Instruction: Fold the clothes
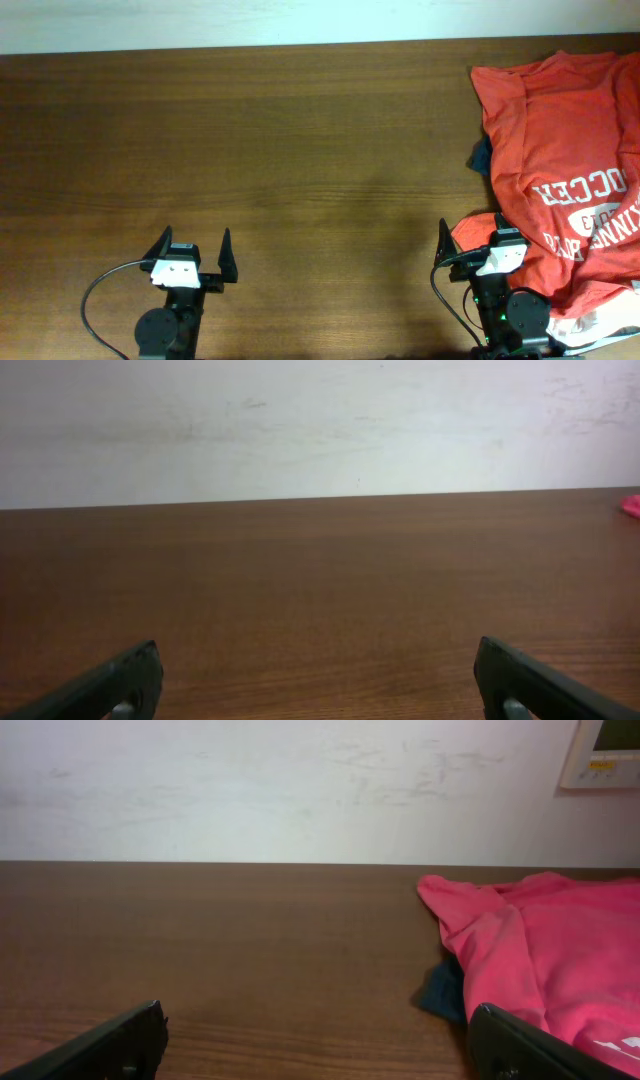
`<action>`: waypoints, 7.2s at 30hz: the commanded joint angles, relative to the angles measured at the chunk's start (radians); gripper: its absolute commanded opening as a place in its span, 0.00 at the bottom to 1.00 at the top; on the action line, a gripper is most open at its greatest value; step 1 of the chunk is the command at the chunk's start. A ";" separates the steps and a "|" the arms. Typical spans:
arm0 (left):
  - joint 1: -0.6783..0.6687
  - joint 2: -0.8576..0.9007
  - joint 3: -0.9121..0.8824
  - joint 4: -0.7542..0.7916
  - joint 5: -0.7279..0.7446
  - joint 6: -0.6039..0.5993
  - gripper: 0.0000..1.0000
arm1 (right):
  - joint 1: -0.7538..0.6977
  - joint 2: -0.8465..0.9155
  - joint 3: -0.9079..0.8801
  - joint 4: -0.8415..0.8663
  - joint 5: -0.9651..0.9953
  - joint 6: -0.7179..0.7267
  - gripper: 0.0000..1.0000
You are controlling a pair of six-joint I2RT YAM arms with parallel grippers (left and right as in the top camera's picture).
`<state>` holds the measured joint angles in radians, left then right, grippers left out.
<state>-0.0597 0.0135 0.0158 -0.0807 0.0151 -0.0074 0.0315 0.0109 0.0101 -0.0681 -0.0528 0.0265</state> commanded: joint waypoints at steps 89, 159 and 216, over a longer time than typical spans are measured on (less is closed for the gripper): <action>0.004 0.874 0.701 -0.454 0.206 -0.030 0.99 | 0.627 1.606 1.474 -0.713 -0.198 0.146 0.53; 0.254 1.607 1.135 -0.979 0.397 -0.321 0.99 | -0.039 1.467 1.482 -1.312 0.047 0.120 0.99; 0.501 1.233 0.829 -0.884 0.119 -0.543 0.00 | 0.063 1.860 1.154 -0.470 -0.224 0.132 0.84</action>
<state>0.4343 1.2583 0.8360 -0.9630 0.1272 -0.5674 0.0608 1.7958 1.1755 -0.5716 -0.2657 0.1570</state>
